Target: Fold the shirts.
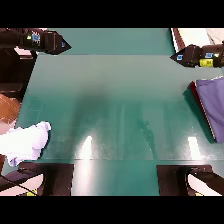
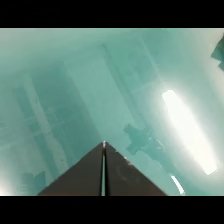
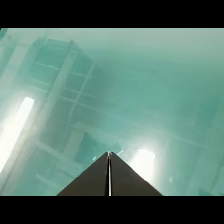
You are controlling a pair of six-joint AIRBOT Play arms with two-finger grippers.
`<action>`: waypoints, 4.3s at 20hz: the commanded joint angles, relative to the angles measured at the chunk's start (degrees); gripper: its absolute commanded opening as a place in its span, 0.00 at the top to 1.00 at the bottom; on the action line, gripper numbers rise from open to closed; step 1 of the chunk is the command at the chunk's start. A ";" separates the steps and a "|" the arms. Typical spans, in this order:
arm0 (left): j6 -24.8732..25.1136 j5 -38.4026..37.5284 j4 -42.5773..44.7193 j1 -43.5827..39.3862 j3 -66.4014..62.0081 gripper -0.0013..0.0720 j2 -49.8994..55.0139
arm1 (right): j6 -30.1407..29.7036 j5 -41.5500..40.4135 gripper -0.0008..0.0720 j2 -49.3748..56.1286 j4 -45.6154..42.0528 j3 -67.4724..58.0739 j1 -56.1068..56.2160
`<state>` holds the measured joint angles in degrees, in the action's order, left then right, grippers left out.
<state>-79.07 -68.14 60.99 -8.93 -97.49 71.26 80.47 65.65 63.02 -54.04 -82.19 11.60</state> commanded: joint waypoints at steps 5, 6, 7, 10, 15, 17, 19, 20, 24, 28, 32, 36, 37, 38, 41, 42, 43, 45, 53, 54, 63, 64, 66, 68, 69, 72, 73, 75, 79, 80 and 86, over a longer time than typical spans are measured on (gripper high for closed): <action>0.00 0.15 0.02 -0.02 0.00 0.94 0.02 | 0.04 0.39 0.96 -0.02 0.04 -0.07 0.09; 0.00 0.13 0.04 -0.02 0.00 0.94 0.02 | 0.04 0.48 0.96 -0.02 0.04 -0.07 0.09; 0.00 0.15 0.02 -0.02 0.00 0.94 0.02 | 0.04 0.48 0.96 -0.02 0.04 -0.07 0.09; 0.00 0.15 0.04 -0.02 0.00 0.94 0.02 | 0.04 0.55 0.96 -0.02 0.04 -0.07 0.09; -0.02 3.69 -0.11 -0.02 0.00 0.94 0.02 | 0.04 0.55 0.96 -0.02 0.04 -0.07 0.09; 0.09 0.61 1.22 0.35 -0.02 0.94 -0.66 | 0.04 0.52 0.96 -0.02 0.02 -0.07 0.09; 2.73 -7.39 9.05 0.42 0.07 0.94 -2.80 | 0.04 0.59 0.96 -0.04 0.00 -0.07 0.09; 2.60 -11.56 14.86 0.42 0.33 0.94 -4.55 | 0.04 0.61 0.96 -0.04 0.02 -0.07 0.04; -0.92 -15.23 32.50 0.52 9.99 0.94 -13.22 | 0.04 0.57 0.96 -0.02 -0.02 -0.07 0.04; -7.72 -20.06 39.06 0.52 25.70 0.33 -16.70 | 0.04 0.68 0.96 -0.02 -0.02 -0.07 0.04; -12.79 -18.08 44.63 0.52 42.34 0.08 -16.63 | 0.02 1.66 0.96 -0.02 -0.04 -0.04 0.04; -14.67 -13.40 45.20 0.52 55.95 0.08 -16.63 | 0.02 2.08 0.96 -0.02 -0.04 -0.02 0.04; -15.47 -12.31 45.24 0.52 58.34 0.08 -16.63 | 0.02 2.05 0.96 -0.02 -0.07 -0.02 0.04; -16.00 -11.50 45.29 0.52 60.39 0.08 -16.63 | 0.02 2.05 0.96 -0.02 -0.04 -0.02 0.04; -17.86 -10.23 45.31 0.52 63.04 0.08 -16.63 | 0.02 1.99 0.96 -0.02 -0.07 -0.02 0.04; -18.27 -10.27 45.31 0.52 63.04 0.08 -16.63 | 0.02 1.99 0.96 -0.02 -0.07 -0.02 0.04; -18.67 -10.38 45.31 0.52 63.04 0.22 -16.63 | 0.02 2.01 0.96 -0.02 -0.04 -0.02 0.04; -18.45 -10.38 45.31 0.52 63.01 0.94 -16.63 | 0.02 1.99 0.96 -0.02 -0.04 -0.02 0.04; -18.40 -10.38 43.28 0.50 35.50 0.95 -22.40 | 0.04 1.77 0.96 -0.04 0.04 -6.43 0.07; -17.75 -10.97 41.79 0.50 28.28 0.95 -22.60 | 0.04 1.77 0.96 -0.02 0.02 -8.79 0.07; -3.78 -3.17 13.09 -0.61 -1.86 0.95 -18.10 | 0.07 0.24 0.96 -0.02 -0.13 -21.05 0.04; -3.69 -3.30 13.09 -2.49 -2.54 0.95 -16.15 | 0.07 -0.17 0.96 -0.02 -0.15 -21.55 -0.07; -2.89 -3.32 13.20 -8.83 -2.97 0.95 -11.41 | 0.07 -1.36 0.96 -0.09 -0.17 -21.81 -0.20; -1.84 -4.20 13.62 -17.16 -2.97 0.95 -5.42 | 0.07 -1.51 0.96 -0.04 -0.02 -21.81 -1.55; -0.92 -5.20 13.64 -21.70 -2.97 0.95 -1.81 | 0.09 -1.36 0.96 -0.04 -0.02 -21.81 -2.40; 0.79 -5.11 13.44 -33.09 -2.97 0.94 9.27 | 0.11 -0.04 0.96 -0.11 0.13 -21.81 -5.99; 2.73 -3.52 12.96 -35.47 -2.97 0.83 12.24 | 0.13 0.70 0.96 -0.11 0.13 -21.81 -6.95; 2.82 0.35 12.61 -37.27 -2.99 0.14 16.13 | 0.13 2.12 0.96 -0.15 0.11 -21.81 -8.74; -0.24 -4.50 16.85 -28.83 -6.69 0.14 16.02 | 0.13 3.48 0.96 -0.15 0.09 -21.79 -10.95; -1.29 -5.90 16.74 -24.44 -6.88 0.14 15.28 | 0.13 3.58 0.96 -0.20 0.09 -21.79 -10.95; -4.44 -10.82 7.28 -2.03 1.79 0.14 14.21 | 0.13 3.52 0.96 -0.13 0.04 -21.68 -9.90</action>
<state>-82.48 -76.47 73.76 -19.38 -100.09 85.58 80.60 69.01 62.89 -54.00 -103.90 1.50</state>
